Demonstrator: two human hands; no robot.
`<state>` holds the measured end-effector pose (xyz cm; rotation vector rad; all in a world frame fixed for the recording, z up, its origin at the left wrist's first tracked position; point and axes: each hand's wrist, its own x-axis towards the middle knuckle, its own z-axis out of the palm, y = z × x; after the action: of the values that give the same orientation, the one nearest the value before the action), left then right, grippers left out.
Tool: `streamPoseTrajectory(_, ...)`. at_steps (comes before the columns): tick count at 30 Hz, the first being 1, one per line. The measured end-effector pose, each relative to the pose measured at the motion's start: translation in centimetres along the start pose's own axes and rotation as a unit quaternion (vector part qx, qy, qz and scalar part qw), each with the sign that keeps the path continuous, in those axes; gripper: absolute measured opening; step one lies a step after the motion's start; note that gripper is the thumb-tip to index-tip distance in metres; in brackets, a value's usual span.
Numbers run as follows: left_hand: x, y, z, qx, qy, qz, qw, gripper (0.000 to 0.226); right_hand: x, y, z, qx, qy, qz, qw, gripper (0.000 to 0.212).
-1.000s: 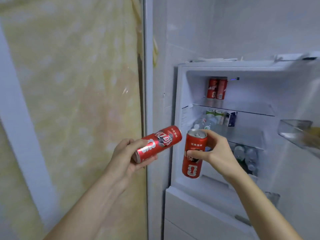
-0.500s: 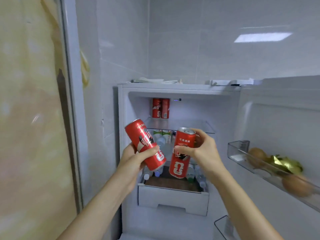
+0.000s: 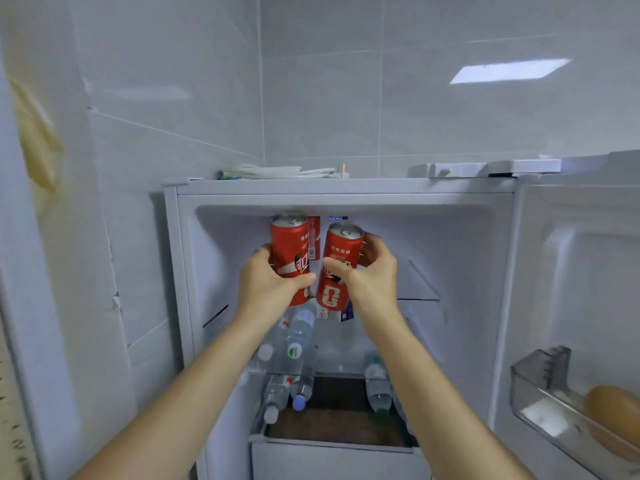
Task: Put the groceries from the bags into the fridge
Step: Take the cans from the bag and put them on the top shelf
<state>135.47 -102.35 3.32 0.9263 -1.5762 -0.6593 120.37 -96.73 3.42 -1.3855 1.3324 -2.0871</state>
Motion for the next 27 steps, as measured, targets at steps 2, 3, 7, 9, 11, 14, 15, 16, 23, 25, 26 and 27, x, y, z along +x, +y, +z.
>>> streamPoseTrajectory(2, 1.7, -1.6, 0.5, 0.01, 0.003, 0.012, 1.0, 0.066, 1.5, 1.0, 0.9, -0.006, -0.01, -0.002, 1.0, 0.056)
streamPoseTrajectory(3, 2.5, -2.4, 0.6, 0.012, 0.004, 0.016, 1.0, 0.066, 2.1, 1.6, 1.3, -0.012, -0.014, -0.003, 1.0, 0.056)
streamPoseTrajectory(7, 5.1, -4.8, 1.4, 0.0, 0.01, 0.027, 1.0, 0.065, 3.6, 3.5, 2.8, -0.023, -0.008, -0.01, 1.0, 0.055)
streamPoseTrajectory(9, 6.1, -5.2, 1.9, -0.015, 0.008, 0.027, 0.999, 0.059, 4.5, 4.5, 3.4, -0.032, -0.009, -0.016, 0.999, 0.056)
streamPoseTrajectory(11, 7.1, -5.5, 2.6, -0.04, 0.005, 0.019, 0.999, 0.057, 5.5, 5.5, 4.2, -0.041, -0.01, -0.023, 0.999, 0.058)
streamPoseTrajectory(14, 8.3, -6.2, 3.8, -0.064, 0.019, -0.001, 0.998, 0.053, 7.2, 6.9, 5.4, -0.058, -0.009, -0.02, 0.998, 0.06)
streamPoseTrajectory(15, 8.6, -6.4, 4.1, -0.07, 0.026, -0.009, 0.997, 0.051, 7.9, 7.3, 5.8, -0.065, -0.015, -0.013, 0.998, 0.059)
streamPoseTrajectory(16, 9.1, -6.7, 4.3, -0.072, 0.031, -0.014, 0.997, 0.05, 8.6, 7.5, 6.1, -0.074, -0.022, -0.006, 0.997, 0.058)
streamPoseTrajectory(23, 12.5, -9.2, 5.1, -0.024, 0.034, -0.04, 0.998, 0.053, 12.9, 9.5, 7.3, -0.084, -0.088, 0.004, 0.993, 0.03)
streamPoseTrajectory(25, 13.7, -9.8, 5.4, -0.011, 0.027, -0.057, 0.998, 0.054, 13.9, 10.2, 7.5, -0.058, -0.094, 0.025, 0.994, 0.03)
streamPoseTrajectory(26, 14.4, -10.1, 5.7, -0.004, 0.024, -0.061, 0.998, 0.055, 14.4, 10.5, 7.5, -0.049, -0.092, 0.038, 0.994, 0.034)
streamPoseTrajectory(27, 15.1, -10.4, 6.0, 0.002, 0.02, -0.063, 0.998, 0.056, 14.9, 10.8, 7.5, -0.048, -0.089, 0.049, 0.994, 0.038)
